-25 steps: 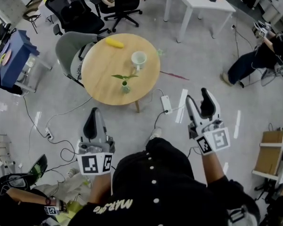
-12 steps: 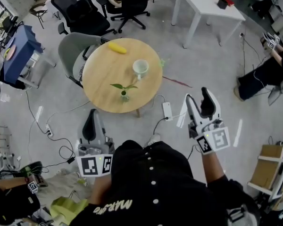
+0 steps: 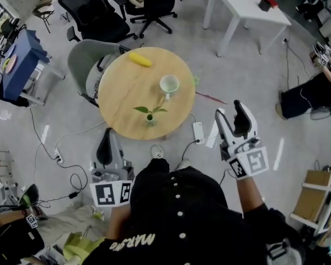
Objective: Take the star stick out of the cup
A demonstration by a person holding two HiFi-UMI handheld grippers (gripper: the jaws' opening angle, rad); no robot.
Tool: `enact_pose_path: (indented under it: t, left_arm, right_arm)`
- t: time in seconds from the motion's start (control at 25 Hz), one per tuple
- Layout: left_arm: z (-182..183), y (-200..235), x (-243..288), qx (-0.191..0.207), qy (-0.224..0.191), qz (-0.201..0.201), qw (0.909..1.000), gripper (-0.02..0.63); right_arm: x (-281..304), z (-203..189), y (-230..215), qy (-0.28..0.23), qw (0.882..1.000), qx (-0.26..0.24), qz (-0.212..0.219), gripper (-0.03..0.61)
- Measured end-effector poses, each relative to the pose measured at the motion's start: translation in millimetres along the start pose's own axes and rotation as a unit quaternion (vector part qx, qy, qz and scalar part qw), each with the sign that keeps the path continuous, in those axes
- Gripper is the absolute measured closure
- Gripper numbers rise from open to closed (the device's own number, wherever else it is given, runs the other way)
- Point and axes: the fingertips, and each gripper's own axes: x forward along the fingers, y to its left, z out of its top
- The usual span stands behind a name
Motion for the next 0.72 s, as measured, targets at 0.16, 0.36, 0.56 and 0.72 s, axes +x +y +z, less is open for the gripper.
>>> enact_pose_path:
  t: [0.16,0.36,0.56,0.72]
  left_arm:
    - [6,17,29,-0.001,-0.013,-0.012,0.9998,0.611]
    - [2,43,58,-0.006,-0.013,-0.024,0.9996,0.611]
    - [-1,64,83,-0.011,-0.018,-0.042,0.9989,0.611]
    - [-2,83,98,-0.014,-0.017,-0.054,0.9983,0.611]
  right_arm:
    - [28,7,-1,-0.005,1.0,-0.006,-0.006,0.325]
    - [65,1,3,0.005,1.0,-0.003,-0.013,0.324]
    - [97,-3,6,0.01,1.0,0.005,-0.02,0.325]
    - [113,-8,13,0.019,0.999,0.006,-0.03,0.324]
